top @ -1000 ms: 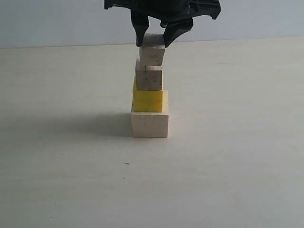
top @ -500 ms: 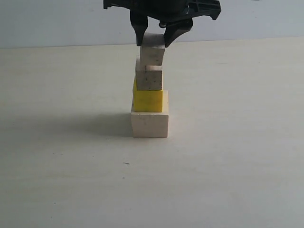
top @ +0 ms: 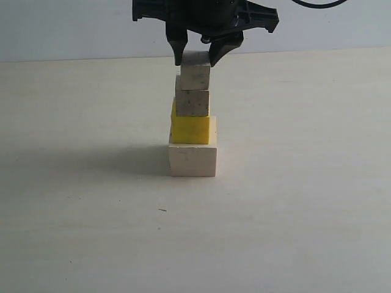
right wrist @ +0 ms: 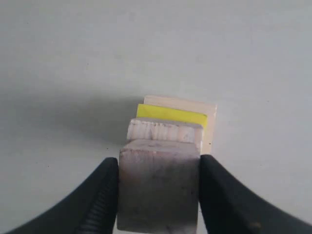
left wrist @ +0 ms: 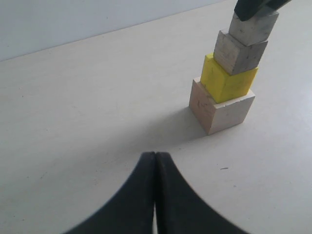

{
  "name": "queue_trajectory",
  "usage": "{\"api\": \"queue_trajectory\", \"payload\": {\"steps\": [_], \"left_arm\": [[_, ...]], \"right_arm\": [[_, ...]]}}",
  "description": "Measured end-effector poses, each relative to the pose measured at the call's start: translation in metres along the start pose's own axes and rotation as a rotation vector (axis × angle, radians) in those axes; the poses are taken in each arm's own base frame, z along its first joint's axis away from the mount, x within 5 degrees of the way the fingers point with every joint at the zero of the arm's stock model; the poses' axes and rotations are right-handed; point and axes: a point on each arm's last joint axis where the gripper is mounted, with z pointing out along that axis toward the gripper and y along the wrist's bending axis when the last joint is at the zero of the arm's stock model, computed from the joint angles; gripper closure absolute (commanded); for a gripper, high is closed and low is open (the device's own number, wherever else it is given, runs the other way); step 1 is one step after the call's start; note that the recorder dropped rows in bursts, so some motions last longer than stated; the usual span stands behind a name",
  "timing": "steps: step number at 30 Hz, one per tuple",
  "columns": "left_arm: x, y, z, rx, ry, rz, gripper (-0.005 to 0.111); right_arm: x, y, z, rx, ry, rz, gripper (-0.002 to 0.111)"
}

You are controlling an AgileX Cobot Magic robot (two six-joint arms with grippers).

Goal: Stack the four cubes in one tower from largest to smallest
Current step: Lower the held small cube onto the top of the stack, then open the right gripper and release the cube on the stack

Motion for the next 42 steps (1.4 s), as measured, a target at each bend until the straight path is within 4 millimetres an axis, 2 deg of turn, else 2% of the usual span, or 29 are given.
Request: {"api": "queue_trajectory", "payload": {"steps": [20, 35, 42], "left_arm": [[0.0000, 0.0000, 0.0000, 0.000, 0.000, 0.000, 0.107], [0.0000, 0.0000, 0.0000, 0.000, 0.000, 0.000, 0.107], [0.0000, 0.0000, 0.0000, 0.000, 0.000, 0.000, 0.107]], "right_arm": [[-0.0001, -0.0001, 0.0000, 0.001, -0.001, 0.015, 0.107], [-0.0001, -0.0001, 0.0000, 0.001, -0.001, 0.017, 0.065], [-0.0009, 0.0004, -0.0009, -0.007, -0.012, 0.017, 0.053]]}}
